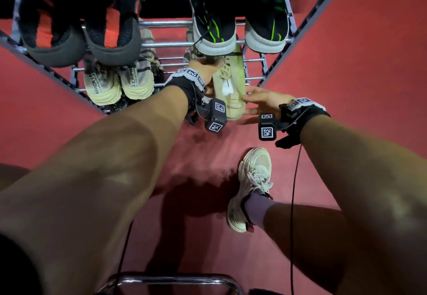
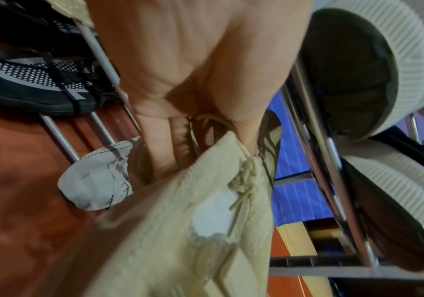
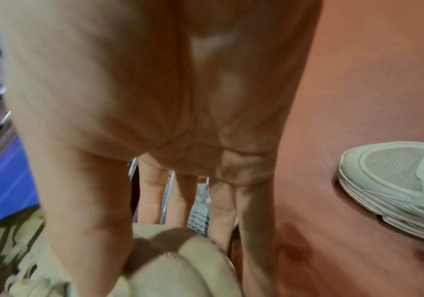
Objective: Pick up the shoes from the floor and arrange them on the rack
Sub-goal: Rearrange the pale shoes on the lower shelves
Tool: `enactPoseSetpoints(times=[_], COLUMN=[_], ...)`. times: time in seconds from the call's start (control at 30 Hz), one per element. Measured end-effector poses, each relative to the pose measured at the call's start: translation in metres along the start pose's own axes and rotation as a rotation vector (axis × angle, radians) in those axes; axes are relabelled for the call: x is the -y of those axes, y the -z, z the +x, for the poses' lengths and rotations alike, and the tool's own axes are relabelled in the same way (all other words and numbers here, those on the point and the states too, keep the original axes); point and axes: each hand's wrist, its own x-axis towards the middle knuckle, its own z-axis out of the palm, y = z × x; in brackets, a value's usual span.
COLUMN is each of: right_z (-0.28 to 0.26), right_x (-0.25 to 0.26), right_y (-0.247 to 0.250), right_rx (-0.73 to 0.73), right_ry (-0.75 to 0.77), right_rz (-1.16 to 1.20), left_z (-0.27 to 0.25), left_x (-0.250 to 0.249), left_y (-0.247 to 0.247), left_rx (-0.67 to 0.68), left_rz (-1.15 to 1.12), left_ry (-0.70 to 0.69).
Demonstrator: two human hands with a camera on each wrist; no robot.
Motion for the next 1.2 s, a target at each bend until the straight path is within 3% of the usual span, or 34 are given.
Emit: enactPoseSetpoints(times=[0.23, 0.37, 0.47, 0.6, 0.8, 0.9, 0.97, 1.1, 1.2], right_z=[0.015, 0.023, 0.032, 0.046, 0.061, 0.065, 0.068, 0.069, 0.075], right_x=[0.006, 0.017, 0.024, 0.031, 0.037, 0.030, 0.022, 0.016, 0.017], right_y=[0.006, 0.007, 0.014, 0.016, 0.012, 0.003, -0.003, 0.000, 0.005], right_rx=[-0.303, -0.511, -0.584, -0.617, -0.678, -0.860, -0.843, -0.769, -0.792], right_ry=[0.041, 0.063, 0.055, 0.038, -0.060, 0.014, 0.048, 0.000, 0.101], right_rz=[-0.023, 0.000, -0.020, -0.106, -0.507, -0.614, -0.593, -0.859, -0.816], left_z=[0.001, 0.002, 0.005, 0.010, 0.012, 0.010, 0.011, 0.015, 0.019], left_x=[-0.002, 0.001, 0.007, 0.018, 0.027, 0.030, 0.030, 0.033, 0.035], left_y=[-0.013, -0.007, -0.005, -0.005, -0.006, -0.009, -0.012, -0.016, -0.016], left_rx=[-0.054, -0.194, -0.202, -0.199, -0.105, -0.078, -0.079, -0.110, -0.125], left_rz=[0.056, 0.366, 0.762, 1.021, 1.031, 0.982, 0.973, 0.993, 0.979], left_ry=[-0.080, -0.219, -0.272, -0.220, -0.179, -0.173, -0.165, -0.162, -0.163])
